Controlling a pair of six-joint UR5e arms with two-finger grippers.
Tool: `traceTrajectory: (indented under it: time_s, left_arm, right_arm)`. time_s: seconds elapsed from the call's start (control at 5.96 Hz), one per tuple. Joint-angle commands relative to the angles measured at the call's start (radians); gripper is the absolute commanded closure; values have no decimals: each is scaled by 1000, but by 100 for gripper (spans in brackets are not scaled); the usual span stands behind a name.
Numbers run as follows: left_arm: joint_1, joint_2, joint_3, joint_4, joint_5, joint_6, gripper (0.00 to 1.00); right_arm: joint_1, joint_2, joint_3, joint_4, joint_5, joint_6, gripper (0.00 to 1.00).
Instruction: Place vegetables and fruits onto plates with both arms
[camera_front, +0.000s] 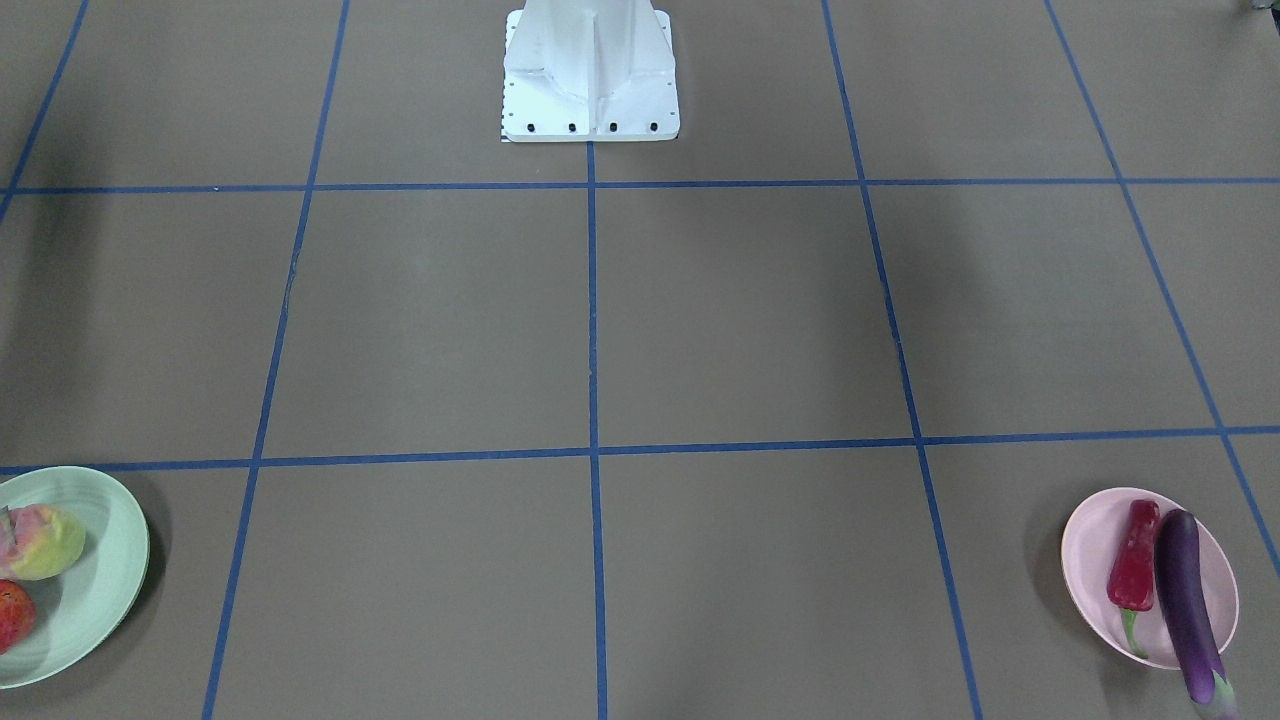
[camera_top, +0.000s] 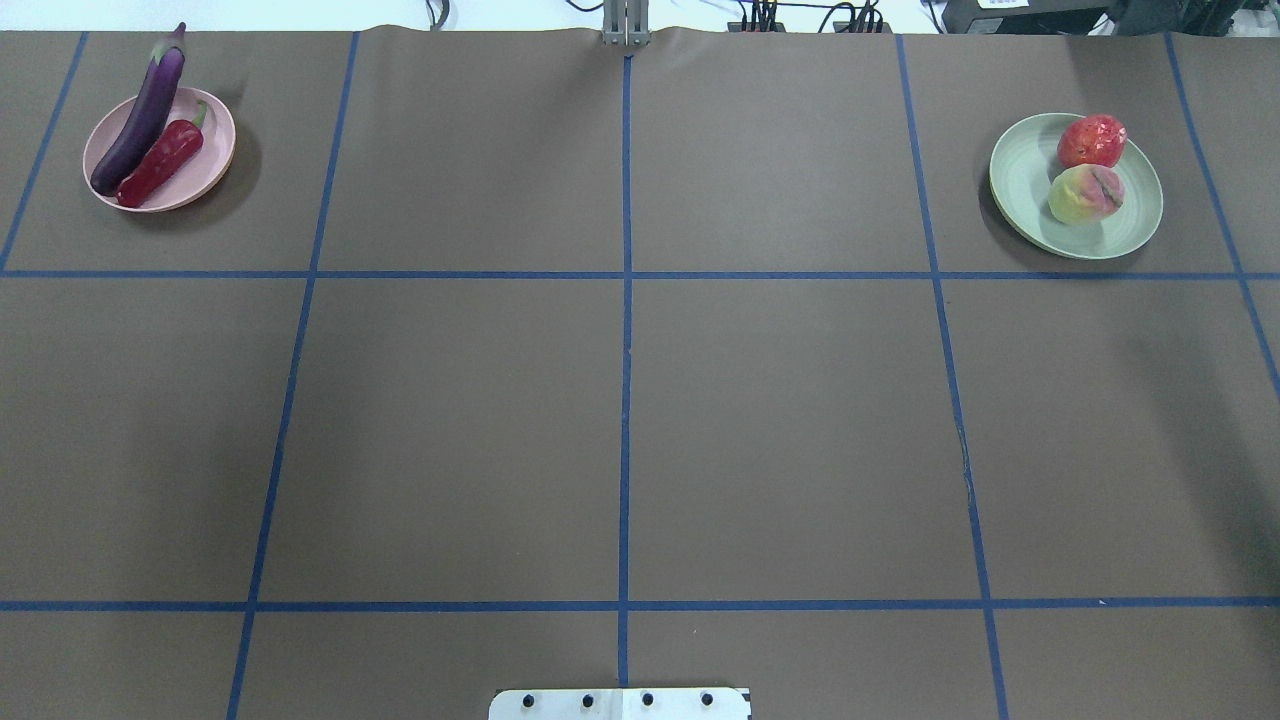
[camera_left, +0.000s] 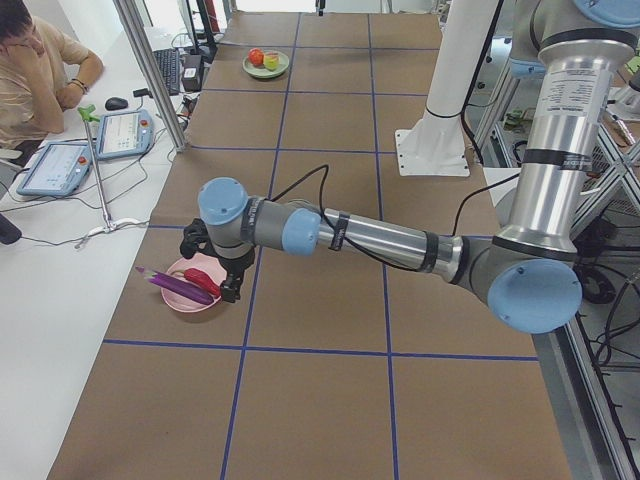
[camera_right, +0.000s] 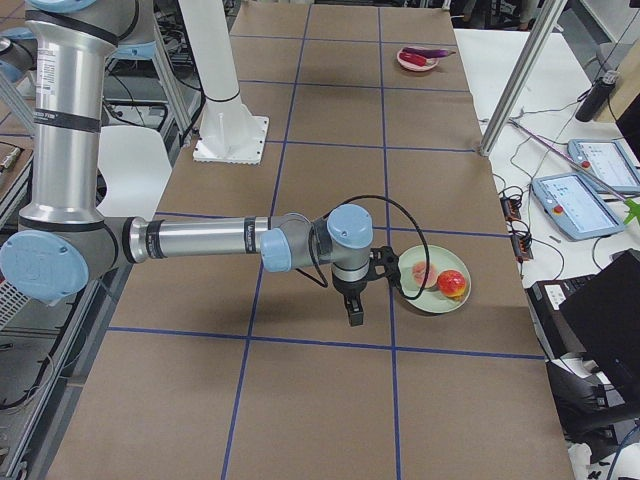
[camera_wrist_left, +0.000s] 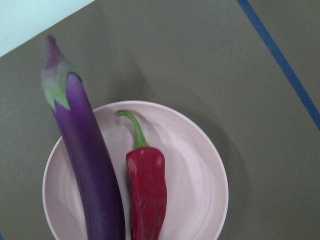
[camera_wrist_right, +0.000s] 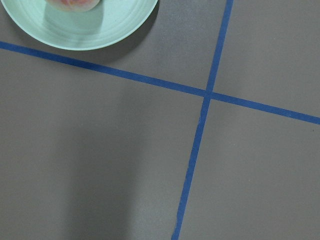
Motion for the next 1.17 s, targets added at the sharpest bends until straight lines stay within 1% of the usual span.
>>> traceTrajectory:
  time_s: [0.0, 0.17, 0.34, 0.5, 0.67, 0.84, 1.01]
  left_arm:
    - [-30, 155, -81, 23, 70, 3, 0]
    - [-30, 205, -87, -26, 67, 7, 0]
    - [-30, 255, -87, -106, 56, 5, 0]
    - [-27, 256, -44, -133, 0, 0, 0]
    - [-29, 259, -27, -133, -89, -1, 0]
    - [-29, 260, -6, -133, -90, 2, 0]
    - [-29, 259, -4, -135, -90, 3, 0]
  right_arm:
    - [0, -3, 1, 2, 7, 1, 1]
    - [0, 0, 3, 0, 9, 1, 0]
    - [2, -3, 1, -3, 9, 1, 0]
    - [16, -5, -1, -6, 7, 2, 0]
    - [45, 3, 1, -12, 7, 2, 0]
    - [75, 8, 15, -55, 10, 1, 0]
    - [94, 24, 77, -172, 10, -1, 0]
